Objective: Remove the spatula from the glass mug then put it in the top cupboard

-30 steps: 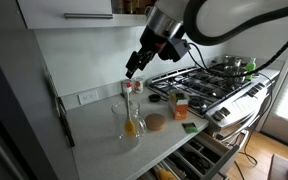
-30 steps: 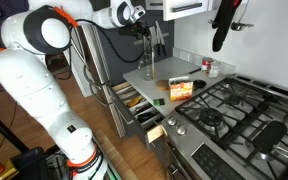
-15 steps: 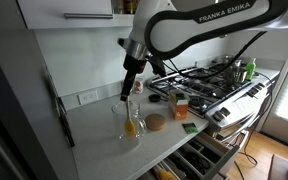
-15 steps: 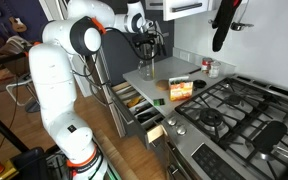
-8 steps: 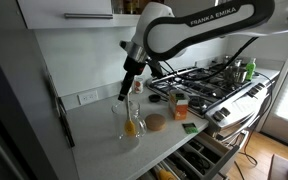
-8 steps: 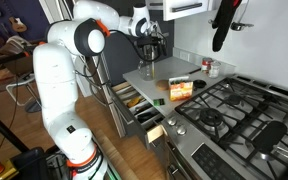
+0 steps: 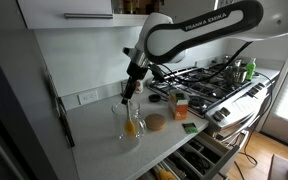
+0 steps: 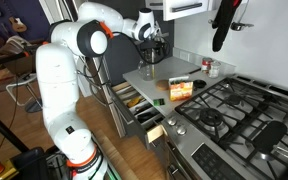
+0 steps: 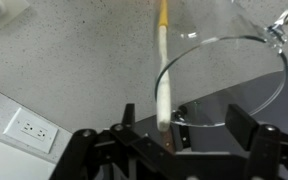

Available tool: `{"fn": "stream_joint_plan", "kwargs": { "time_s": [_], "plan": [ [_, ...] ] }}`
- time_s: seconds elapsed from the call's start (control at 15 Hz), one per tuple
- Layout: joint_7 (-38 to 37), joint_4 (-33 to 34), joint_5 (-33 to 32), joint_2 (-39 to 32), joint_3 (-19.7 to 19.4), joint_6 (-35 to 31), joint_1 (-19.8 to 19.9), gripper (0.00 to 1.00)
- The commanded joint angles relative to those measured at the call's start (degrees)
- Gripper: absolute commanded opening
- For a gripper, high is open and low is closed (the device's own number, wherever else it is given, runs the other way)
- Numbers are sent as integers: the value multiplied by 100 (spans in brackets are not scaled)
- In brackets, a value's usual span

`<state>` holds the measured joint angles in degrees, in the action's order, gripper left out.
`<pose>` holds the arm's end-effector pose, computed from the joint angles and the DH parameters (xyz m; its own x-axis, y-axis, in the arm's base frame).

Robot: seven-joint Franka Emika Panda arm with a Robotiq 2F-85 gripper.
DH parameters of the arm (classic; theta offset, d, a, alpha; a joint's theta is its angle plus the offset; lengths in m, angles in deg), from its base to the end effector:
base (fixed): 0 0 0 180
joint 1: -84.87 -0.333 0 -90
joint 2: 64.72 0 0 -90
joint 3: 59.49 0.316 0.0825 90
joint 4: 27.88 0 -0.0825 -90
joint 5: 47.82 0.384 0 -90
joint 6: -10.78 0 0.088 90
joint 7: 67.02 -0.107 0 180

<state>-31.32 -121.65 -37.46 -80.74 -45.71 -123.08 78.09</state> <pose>0.6403 0.2247 0.5050 0.5719 0.6810 0.4574 0.7516 -0.6584 0.0406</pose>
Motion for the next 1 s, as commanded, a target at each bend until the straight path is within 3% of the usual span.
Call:
{"fn": "stream_joint_plan", "kwargs": {
  "time_s": [0.0, 0.33, 0.4, 0.53, 0.67, 0.73, 0.8, 0.93],
  "plan": [
    [329, -133, 302, 38, 101, 9, 124, 58],
    [347, -184, 304, 84, 60, 48, 121, 19],
    [327, -197, 285, 94, 51, 41, 120, 59],
    [321, -225, 277, 112, 43, 38, 134, 59],
    [340, -258, 286, 131, 44, 47, 151, 73],
    [355, -269, 301, 138, 49, 49, 161, 74],
    [365, -271, 307, 137, 52, 48, 165, 40],
    [404, -251, 315, 123, 63, 49, 167, 43]
  ]
}}
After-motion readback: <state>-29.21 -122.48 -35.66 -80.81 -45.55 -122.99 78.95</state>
